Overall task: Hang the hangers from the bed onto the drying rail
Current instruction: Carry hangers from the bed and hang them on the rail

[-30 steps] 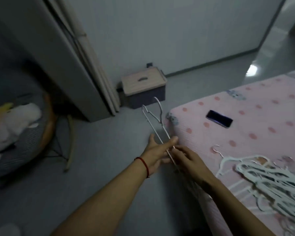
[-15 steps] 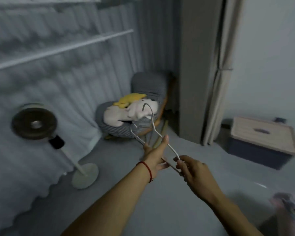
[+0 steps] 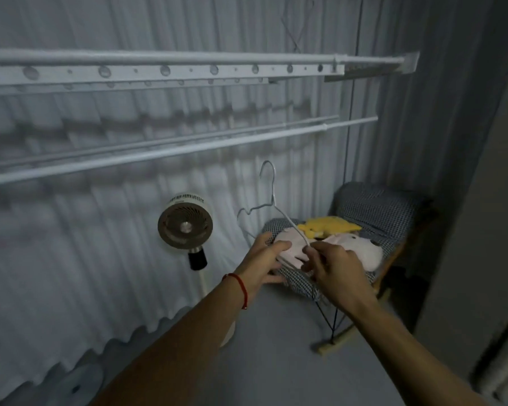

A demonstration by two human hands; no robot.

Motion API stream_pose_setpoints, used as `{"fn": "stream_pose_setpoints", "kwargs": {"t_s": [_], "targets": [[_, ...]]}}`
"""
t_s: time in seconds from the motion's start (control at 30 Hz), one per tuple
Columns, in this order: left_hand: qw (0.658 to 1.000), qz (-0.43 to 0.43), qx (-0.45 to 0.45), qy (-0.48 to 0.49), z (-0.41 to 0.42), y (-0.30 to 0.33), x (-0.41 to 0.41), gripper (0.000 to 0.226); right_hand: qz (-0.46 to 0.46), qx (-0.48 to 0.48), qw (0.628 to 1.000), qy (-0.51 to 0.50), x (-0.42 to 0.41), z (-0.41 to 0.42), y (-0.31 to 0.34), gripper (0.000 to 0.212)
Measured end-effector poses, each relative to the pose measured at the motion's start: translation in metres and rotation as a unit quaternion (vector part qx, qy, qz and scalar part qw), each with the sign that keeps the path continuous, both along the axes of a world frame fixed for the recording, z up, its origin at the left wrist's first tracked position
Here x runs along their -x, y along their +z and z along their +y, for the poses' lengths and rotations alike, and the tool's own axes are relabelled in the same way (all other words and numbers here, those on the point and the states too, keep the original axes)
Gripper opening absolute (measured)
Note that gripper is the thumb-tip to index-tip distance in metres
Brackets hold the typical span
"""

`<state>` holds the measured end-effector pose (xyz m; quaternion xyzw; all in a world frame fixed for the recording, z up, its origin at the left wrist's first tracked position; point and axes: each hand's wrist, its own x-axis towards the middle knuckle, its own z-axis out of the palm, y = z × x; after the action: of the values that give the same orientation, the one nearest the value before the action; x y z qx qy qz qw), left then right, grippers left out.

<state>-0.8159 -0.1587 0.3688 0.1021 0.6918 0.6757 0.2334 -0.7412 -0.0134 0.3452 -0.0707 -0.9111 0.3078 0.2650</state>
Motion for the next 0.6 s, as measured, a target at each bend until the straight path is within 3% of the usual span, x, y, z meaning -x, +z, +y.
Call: {"fn": "stream_pose_setpoints", "kwargs": {"t_s": [0.1, 0.2, 0.37, 0.43, 0.6], "targets": [[0.983, 0.154, 0.100, 0.020, 0.002, 0.012, 0.055, 0.056, 0.023, -0.012, 1.000, -0.008, 0.050, 0.006, 0.020, 0.025], [0.935, 0.304, 0.178, 0.046, 0.007, 0.027, 0.107, 0.058, 0.038, -0.021, 0.999, -0.030, 0.093, 0.022, 0.038, 0.027], [0.798, 0.543, 0.250, 0.073, 0.026, 0.056, 0.176, 0.051, 0.041, -0.002, 0.995, -0.086, 0.144, 0.079, 0.053, 0.030], [0.748, 0.590, 0.296, 0.070, 0.042, 0.064, 0.202, 0.058, 0.043, 0.017, 0.994, -0.099, 0.160, 0.107, 0.055, 0.029], [0.662, 0.625, 0.407, 0.068, 0.101, 0.084, 0.266, 0.071, 0.044, 0.028, 0.992, -0.119, 0.215, 0.188, 0.066, 0.032]]}}
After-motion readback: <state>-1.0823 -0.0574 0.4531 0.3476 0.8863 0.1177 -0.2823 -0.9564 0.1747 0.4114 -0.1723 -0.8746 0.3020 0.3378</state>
